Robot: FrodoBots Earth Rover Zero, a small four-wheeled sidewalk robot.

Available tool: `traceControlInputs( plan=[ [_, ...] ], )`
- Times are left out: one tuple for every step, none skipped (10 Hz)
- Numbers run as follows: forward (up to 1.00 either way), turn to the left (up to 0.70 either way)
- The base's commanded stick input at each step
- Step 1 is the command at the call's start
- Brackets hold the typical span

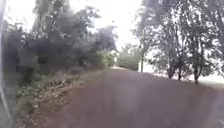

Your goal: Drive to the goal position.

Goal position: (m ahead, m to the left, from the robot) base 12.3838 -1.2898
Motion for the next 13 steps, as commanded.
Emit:
traceControlInputs(
  plan=[
    [0.70,0.00],
    [0.70,0.00],
    [0.70,0.00],
    [0.70,0.00],
    [0.70,0.00],
    [0.70,0.00],
    [0.70,0.00],
    [0.70,0.00],
    [0.70,0.00],
    [0.70,0.00],
    [0.70,0.00],
    [0.70,0.00],
    [0.70,0.00]
  ],
)
